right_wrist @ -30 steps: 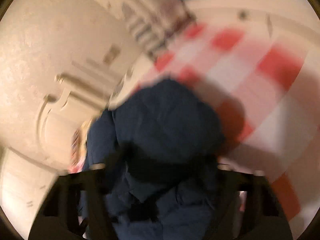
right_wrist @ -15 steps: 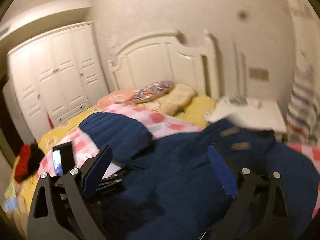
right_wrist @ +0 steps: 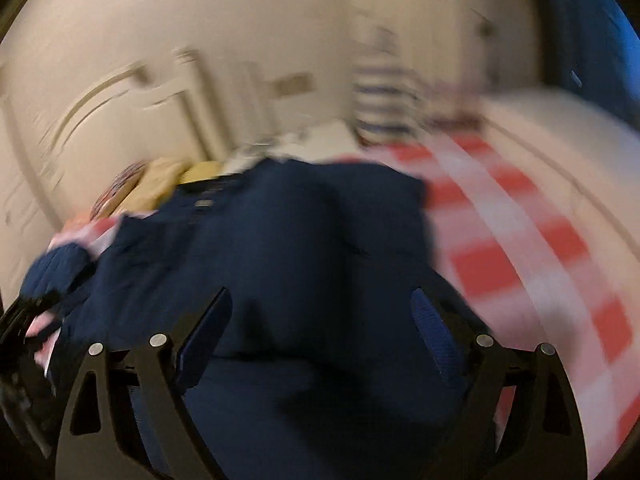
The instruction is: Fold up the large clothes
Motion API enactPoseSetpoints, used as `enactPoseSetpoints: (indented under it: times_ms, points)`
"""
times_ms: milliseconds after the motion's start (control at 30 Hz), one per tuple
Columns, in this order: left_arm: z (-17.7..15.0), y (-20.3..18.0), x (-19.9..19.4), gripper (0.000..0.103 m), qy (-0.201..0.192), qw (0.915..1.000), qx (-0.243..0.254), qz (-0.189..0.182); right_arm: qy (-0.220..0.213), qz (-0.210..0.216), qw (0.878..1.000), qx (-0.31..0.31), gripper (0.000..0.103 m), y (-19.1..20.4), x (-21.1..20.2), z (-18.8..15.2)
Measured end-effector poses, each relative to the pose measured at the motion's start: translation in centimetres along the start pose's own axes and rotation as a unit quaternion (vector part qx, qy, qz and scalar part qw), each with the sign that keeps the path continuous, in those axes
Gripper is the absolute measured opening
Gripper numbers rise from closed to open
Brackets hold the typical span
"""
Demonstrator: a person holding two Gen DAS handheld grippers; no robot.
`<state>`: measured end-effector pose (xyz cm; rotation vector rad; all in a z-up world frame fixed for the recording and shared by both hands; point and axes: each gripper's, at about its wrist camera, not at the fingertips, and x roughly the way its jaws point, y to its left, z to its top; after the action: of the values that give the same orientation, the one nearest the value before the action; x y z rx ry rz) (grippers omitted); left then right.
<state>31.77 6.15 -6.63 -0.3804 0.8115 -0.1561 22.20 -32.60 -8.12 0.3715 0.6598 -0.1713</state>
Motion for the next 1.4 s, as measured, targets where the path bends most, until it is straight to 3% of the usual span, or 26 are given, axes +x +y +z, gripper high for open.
enactPoseSetpoints:
  times_ms: [67,167,267,300,333,400,533,633,700,800,833,867,900,933,967,1033,1100,1167,1233,1300,1400]
  points:
    - [0.6,-1.7,1.8,0.1,0.037,0.9991,0.023,0.002,0.006,0.016,0.998,0.058,0.088,-2.4,0.5,-0.2]
    - [1.2,-3.6,4.7,0.1,0.074,0.9965,0.036,0.015,-0.005,0.037,0.996,0.082,0.088,-3.6,0.4,0.1]
    - [0.9,-5.0,7.3,0.08,0.097,0.9943,0.041,0.017,-0.011,0.041,0.996,0.082,0.088,-3.5,0.5,-0.1]
    - [0.8,-5.5,7.2,0.063,0.084,0.9947,0.052,0.03,-0.015,0.043,0.996,0.083,0.088,-3.5,0.4,-0.1]
    - [0.6,-6.4,7.3,0.055,0.074,0.9939,0.069,0.044,-0.018,0.047,0.995,0.086,0.088,-3.5,0.1,-0.1]
    - [0.5,-7.5,5.9,0.022,0.039,0.9932,0.088,0.066,-0.023,0.058,0.993,0.103,0.088,-3.8,-0.4,-0.2]
    - [1.6,-8.1,0.1,0.005,-0.049,0.9923,0.095,0.063,-0.031,0.075,0.988,0.132,0.088,-5.0,-0.8,-0.4]
    - [3.2,-7.1,-4.1,0.005,-0.105,0.9873,0.088,0.08,-0.036,0.074,0.988,0.134,0.088,-5.0,-1.0,-0.3]
    - [3.8,-6.3,-4.2,0.005,-0.095,0.987,0.09,0.093,-0.038,0.074,0.988,0.132,0.089,-5.0,-1.0,-0.3]
    - [3.6,-4.5,-2.8,0.005,-0.08,0.9816,0.087,0.15,-0.037,0.074,0.988,0.134,0.089,-5.1,-1.0,-0.4]
    - [3.1,-3.7,-1.8,0.009,-0.06,0.9834,0.09,0.146,-0.037,0.072,0.987,0.135,0.089,-5.1,-1.0,-0.4]
    - [2.7,-3.0,-0.9,0.029,-0.034,0.9866,0.091,0.131,-0.036,0.071,0.987,0.136,0.089,-5.2,-1.0,-0.4]
    - [2.2,-2.2,-0.5,0.063,-0.019,0.9881,0.088,0.124,-0.036,0.071,0.987,0.137,0.089,-5.2,-1.0,-0.4]
    - [1.8,-1.8,-0.8,0.075,-0.027,0.9882,0.086,0.124,-0.035,0.07,0.988,0.136,0.089,-5.2,-1.0,-0.4]
    - [1.3,-1.5,-1.7,0.08,-0.06,0.9856,0.086,0.133,-0.035,0.07,0.988,0.136,0.089,-5.1,-1.0,-0.4]
    - [1.0,-1.2,-4.0,0.085,-0.125,0.9755,0.075,0.164,-0.034,0.067,0.988,0.133,0.089,-5.1,-1.0,-0.4]
    - [1.4,-1.0,-5.5,0.088,-0.148,0.9776,0.053,0.14,-0.033,0.065,0.989,0.132,0.089,-5.0,-0.9,-0.4]
    - [1.8,-2.4,-4.7,0.088,-0.115,0.9836,0.078,0.116,-0.032,0.063,0.989,0.13,0.089,-5.0,-0.9,-0.4]
    - [1.4,-4.7,-2.8,0.087,-0.086,0.9788,0.138,0.125,-0.032,0.063,0.989,0.13,0.089,-5.0,-0.9,-0.4]
    - [0.1,-6.3,-0.1,0.088,-0.064,0.9683,0.197,0.141,-0.032,0.062,0.989,0.129,0.089,-5.0,-0.9,-0.4]
    - [-1.0,-6.0,4.5,0.087,-0.003,0.9651,0.204,0.164,-0.036,0.062,0.99,0.125,0.089,-4.9,-1.1,-0.4]
